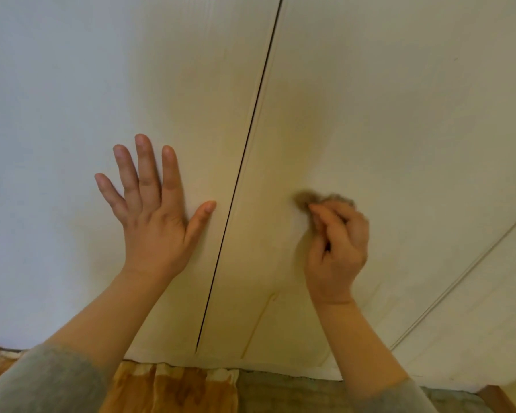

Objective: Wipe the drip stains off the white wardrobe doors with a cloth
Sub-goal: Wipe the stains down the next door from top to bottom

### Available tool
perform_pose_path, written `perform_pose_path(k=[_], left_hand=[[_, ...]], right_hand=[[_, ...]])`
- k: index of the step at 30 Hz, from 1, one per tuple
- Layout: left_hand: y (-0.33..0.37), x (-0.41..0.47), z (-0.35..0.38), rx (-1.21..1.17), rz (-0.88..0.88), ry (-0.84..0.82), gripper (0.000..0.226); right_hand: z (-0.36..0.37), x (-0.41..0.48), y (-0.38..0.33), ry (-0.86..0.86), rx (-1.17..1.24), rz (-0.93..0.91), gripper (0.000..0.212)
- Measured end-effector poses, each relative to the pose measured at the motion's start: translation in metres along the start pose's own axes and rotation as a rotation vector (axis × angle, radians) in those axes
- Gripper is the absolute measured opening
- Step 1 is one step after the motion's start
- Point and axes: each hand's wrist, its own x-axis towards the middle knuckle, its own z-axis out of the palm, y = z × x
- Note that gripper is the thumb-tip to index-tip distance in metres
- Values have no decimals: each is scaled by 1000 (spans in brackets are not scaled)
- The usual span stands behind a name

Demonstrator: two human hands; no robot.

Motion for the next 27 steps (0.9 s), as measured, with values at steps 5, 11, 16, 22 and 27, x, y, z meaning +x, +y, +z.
perform_pose_path(k=[5, 11, 16, 22, 27], left_hand=[[2, 0, -2, 13, -11, -10, 84], [24, -1, -6, -78, -28, 0, 80], [36, -3, 3, -34, 95, -23, 81], [33, -2, 7, 36, 109, -43, 91], [35, -4, 8, 42, 98, -63, 93]], right_hand=[[-11, -101, 5, -468, 53, -258, 30], [-29, -59, 0, -357, 59, -59, 22], [-29, 13, 13, 23, -21, 117, 19], [-27, -97, 22, -377, 50, -108, 23], [-38, -121, 23, -562, 72, -27, 17]])
